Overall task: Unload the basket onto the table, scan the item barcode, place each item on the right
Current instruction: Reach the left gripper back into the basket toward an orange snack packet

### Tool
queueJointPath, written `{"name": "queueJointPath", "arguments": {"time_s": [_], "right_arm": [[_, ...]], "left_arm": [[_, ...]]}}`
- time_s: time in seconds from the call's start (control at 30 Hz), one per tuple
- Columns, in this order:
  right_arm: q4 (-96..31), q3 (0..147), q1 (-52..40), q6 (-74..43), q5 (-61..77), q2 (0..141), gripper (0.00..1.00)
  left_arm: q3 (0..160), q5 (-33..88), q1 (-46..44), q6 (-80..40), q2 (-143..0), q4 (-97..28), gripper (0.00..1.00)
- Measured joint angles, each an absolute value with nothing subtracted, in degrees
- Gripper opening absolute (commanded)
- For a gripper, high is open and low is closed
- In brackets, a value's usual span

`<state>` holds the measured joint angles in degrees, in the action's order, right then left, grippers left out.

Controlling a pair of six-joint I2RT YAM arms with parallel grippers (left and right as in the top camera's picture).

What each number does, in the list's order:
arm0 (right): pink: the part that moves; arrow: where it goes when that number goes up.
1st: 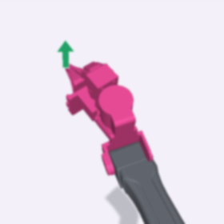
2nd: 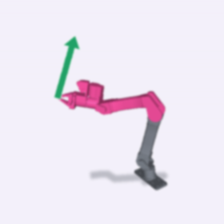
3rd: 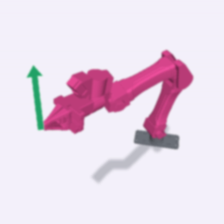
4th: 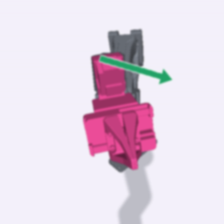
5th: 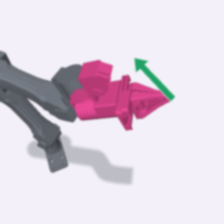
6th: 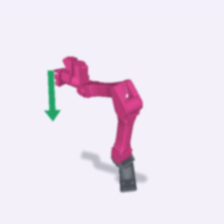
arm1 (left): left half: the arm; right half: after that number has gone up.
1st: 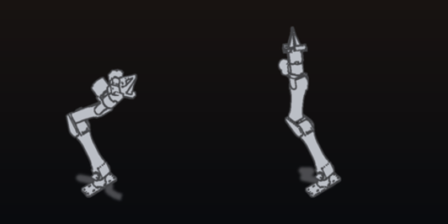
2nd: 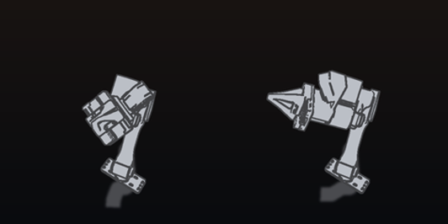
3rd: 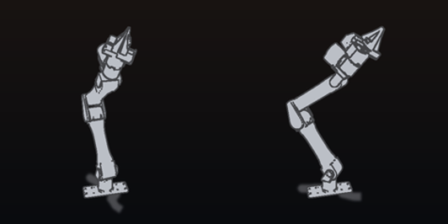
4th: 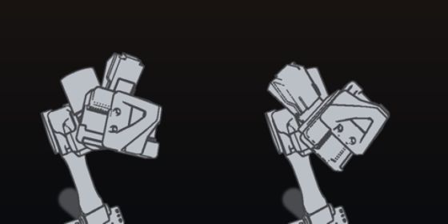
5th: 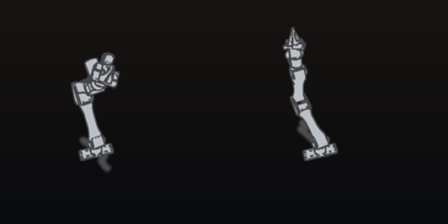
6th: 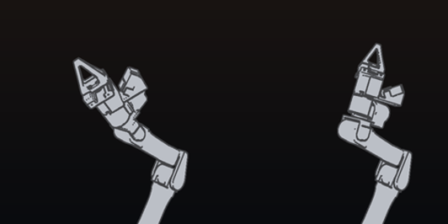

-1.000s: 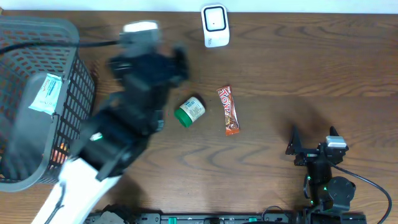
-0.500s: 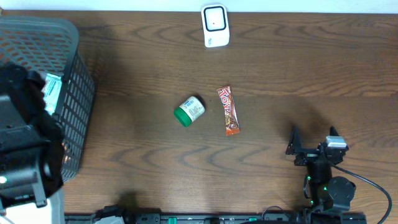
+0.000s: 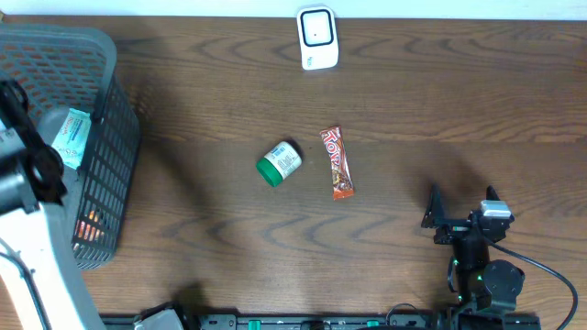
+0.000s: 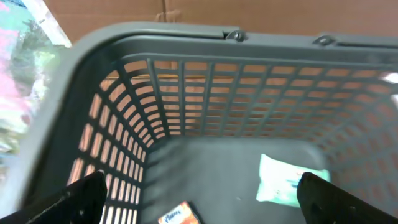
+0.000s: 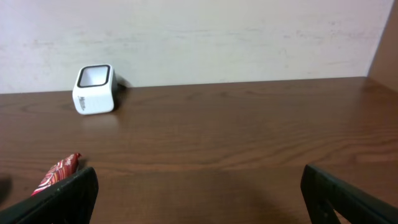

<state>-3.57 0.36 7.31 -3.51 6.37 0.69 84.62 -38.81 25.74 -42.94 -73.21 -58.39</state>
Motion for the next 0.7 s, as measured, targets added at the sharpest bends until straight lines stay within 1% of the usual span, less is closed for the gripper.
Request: {"name": "queueJointPath", "arguments": {"time_s": [0.1,0.17,0.2,0.37,0.5,0.7], "right_arm": [[-3.57,0.36,7.31,-3.49,6.37,0.71,0.99],[-3.57,0.36,7.31,-3.51,6.37,0.69,0.99],[-3.57,0.36,7.31,-3.51,6.37,0.69,0.99],[-3.57,0.36,7.31,-3.51,6.37,0.69,0.99],[-3.57,0.36,7.31,-3.51,6.37,0.69,0.99],[-3.57,0.36,7.31,-3.51,6.37,0.69,0.99]], "left_arm": [[84.47,-36.03,28.18,-37.82,-78.63,-55.99,0.98],[84.40,-32.21,29.61,-33.06,-81.76,-54.37,0.98],[84.33,-28.16,30.85,-28.25,-84.71,-53.54,0.98],[83.94,-18.20,32.84,-15.33,-91.59,-55.44,0.98],[83.79,-14.87,32.91,-10.35,-94.48,-57.63,0.98],[82.91,-13.39,32.91,-6.85,-95.70,-59.88,0.98]]}}
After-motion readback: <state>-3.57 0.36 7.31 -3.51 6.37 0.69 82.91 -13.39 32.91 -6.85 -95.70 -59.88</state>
